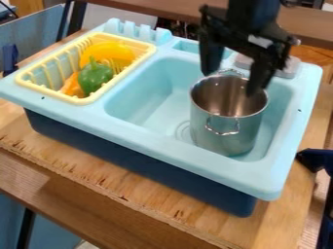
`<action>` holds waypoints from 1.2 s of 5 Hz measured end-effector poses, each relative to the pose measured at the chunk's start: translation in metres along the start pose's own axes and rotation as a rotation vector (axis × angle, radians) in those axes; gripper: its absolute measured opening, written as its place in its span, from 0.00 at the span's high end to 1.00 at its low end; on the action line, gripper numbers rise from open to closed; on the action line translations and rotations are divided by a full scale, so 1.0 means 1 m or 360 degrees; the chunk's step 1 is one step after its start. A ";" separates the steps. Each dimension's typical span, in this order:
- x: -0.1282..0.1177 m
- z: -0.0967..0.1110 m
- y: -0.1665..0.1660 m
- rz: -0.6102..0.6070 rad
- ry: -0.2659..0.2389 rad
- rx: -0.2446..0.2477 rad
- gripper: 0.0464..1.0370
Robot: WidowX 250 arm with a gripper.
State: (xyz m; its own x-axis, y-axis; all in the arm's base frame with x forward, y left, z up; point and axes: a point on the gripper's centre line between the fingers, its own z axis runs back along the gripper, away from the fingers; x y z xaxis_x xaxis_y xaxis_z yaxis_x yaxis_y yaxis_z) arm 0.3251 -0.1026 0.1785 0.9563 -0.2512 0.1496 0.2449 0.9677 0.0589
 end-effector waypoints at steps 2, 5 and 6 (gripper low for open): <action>0.012 -0.031 -0.028 0.0013 -0.0059 -0.0149 0.04; 0.036 -0.016 -0.051 -0.0135 -0.0005 0.0069 0.04; 0.040 -0.008 -0.060 -0.0173 -0.0043 0.0046 0.04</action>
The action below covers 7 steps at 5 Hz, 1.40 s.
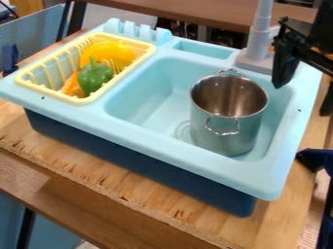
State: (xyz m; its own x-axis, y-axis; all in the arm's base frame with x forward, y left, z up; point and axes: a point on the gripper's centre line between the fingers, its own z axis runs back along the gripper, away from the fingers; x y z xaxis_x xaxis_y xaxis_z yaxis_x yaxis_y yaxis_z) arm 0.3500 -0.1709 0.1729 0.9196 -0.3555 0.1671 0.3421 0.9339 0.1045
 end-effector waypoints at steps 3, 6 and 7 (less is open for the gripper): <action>-0.030 -0.051 0.020 0.0203 -0.0012 -0.0397 0.04; -0.053 -0.025 0.092 0.0175 0.0229 0.0026 0.04; -0.065 -0.016 0.116 0.0186 0.0354 0.0129 0.04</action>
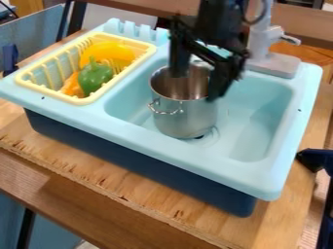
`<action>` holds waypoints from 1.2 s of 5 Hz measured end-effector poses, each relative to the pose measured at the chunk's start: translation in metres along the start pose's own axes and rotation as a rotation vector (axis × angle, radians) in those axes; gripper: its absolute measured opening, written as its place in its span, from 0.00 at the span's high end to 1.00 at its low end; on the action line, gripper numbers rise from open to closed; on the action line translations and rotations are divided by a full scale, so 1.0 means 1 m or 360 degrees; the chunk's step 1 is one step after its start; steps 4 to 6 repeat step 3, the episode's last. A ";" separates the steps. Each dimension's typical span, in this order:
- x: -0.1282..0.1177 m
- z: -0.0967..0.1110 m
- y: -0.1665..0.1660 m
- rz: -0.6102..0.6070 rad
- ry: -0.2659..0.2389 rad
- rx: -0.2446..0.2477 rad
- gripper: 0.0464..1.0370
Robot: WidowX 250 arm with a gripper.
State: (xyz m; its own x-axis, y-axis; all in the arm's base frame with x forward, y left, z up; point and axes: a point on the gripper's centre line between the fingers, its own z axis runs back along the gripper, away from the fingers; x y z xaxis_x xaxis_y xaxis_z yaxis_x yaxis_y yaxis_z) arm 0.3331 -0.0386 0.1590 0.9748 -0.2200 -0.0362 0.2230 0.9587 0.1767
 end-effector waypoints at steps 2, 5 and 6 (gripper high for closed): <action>-0.020 0.012 0.005 0.0016 -0.0072 -0.0182 0.04; -0.041 0.044 0.001 0.0013 -0.0242 -0.0335 0.04; -0.041 0.044 0.001 0.0013 -0.0242 -0.0335 0.04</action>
